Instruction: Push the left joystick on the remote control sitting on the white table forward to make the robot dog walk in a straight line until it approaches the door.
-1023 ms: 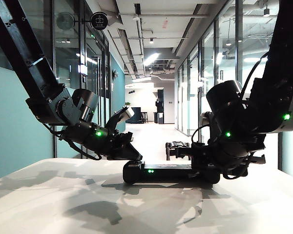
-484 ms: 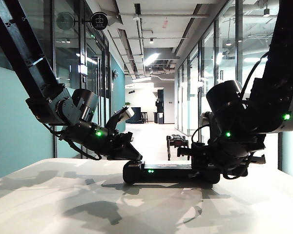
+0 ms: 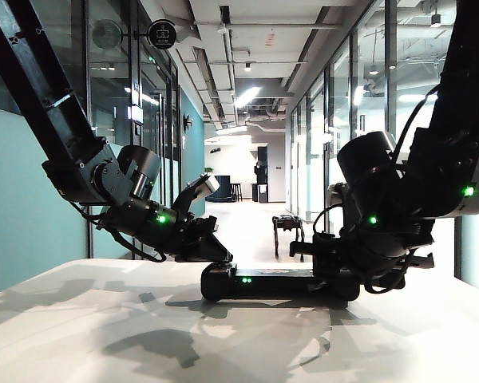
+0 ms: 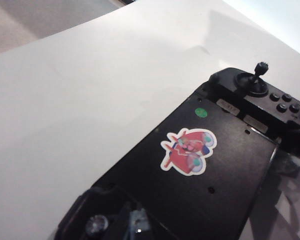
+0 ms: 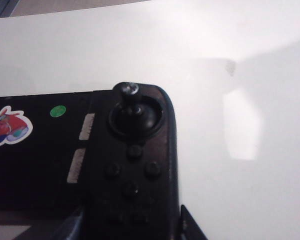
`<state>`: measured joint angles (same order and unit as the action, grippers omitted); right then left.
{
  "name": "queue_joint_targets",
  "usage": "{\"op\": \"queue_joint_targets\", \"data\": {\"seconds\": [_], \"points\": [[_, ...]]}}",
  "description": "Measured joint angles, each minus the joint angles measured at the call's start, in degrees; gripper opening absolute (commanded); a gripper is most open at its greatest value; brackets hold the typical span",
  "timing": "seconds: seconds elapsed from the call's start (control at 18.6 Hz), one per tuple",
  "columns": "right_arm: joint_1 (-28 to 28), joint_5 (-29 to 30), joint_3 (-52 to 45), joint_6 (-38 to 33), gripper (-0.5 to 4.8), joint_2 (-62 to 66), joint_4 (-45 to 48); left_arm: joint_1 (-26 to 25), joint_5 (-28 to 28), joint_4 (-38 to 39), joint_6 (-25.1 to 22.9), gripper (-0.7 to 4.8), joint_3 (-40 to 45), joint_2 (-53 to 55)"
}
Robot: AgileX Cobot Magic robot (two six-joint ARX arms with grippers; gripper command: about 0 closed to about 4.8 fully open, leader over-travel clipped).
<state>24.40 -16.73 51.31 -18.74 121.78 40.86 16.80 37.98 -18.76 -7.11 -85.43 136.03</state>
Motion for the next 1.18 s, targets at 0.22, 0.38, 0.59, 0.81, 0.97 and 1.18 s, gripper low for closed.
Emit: {"op": "queue_joint_targets", "data": {"seconds": [0.22, 0.38, 0.59, 0.81, 0.97, 1.18], "points": [[0.00, 0.00, 0.00, 0.02, 2.06, 0.00, 0.00, 0.00, 0.00, 0.00, 0.00, -0.06, -0.02, 0.00], [0.00, 0.00, 0.00, 0.00, 2.06, 0.00, 0.00, 0.00, 0.00, 0.00, 0.00, -0.06, -0.02, 0.00], [0.00, 0.00, 0.02, 0.00, 2.06, 0.00, 0.00, 0.00, 0.00, 0.09, 0.00, -0.06, -0.09, 0.00], [0.00, 0.00, 0.02, 0.00, 2.06, 0.00, 0.00, 0.00, 0.00, 0.09, 0.00, -0.06, -0.09, 0.00], [0.00, 0.00, 0.02, 0.00, 2.06, 0.00, -0.02, 0.02, 0.04, 0.11, 0.00, -0.06, -0.09, 0.00], [-0.02, 0.00, 0.00, 0.00, 2.06, 0.00, 0.00, 0.00, 1.97, 0.92, 0.28, -0.06, 0.00, -0.09]]}}
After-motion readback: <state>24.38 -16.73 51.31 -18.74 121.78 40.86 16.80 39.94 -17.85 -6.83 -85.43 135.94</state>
